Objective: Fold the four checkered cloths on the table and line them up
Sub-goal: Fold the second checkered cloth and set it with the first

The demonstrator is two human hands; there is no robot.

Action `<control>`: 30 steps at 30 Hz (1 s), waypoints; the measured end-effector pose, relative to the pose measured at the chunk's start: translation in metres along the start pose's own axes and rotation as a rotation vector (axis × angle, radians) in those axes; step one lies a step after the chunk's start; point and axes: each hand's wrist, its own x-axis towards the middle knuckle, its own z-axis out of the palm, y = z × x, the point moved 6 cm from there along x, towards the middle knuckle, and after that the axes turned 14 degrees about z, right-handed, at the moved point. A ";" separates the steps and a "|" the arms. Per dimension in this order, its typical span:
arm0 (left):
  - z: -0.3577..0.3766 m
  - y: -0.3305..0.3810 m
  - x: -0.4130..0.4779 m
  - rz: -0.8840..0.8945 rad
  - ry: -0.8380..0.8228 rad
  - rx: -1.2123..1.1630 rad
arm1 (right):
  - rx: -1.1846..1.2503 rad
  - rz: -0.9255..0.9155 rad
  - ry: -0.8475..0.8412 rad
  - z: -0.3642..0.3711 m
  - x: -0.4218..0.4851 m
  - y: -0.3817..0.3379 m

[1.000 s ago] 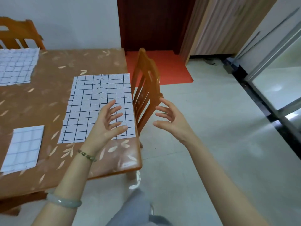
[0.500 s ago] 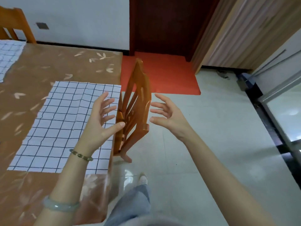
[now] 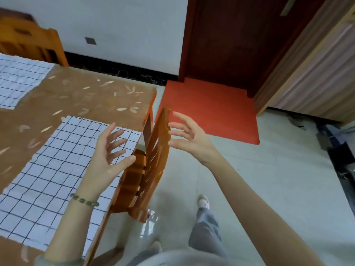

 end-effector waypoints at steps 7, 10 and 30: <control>0.039 -0.003 0.041 -0.037 0.273 0.114 | -0.091 -0.025 -0.307 -0.038 0.085 -0.029; 0.048 0.003 0.044 -0.069 0.432 0.140 | -0.140 -0.040 -0.459 -0.040 0.109 -0.045; -0.021 -0.008 -0.063 -0.285 1.116 0.293 | -0.411 -0.046 -0.987 0.123 0.184 -0.060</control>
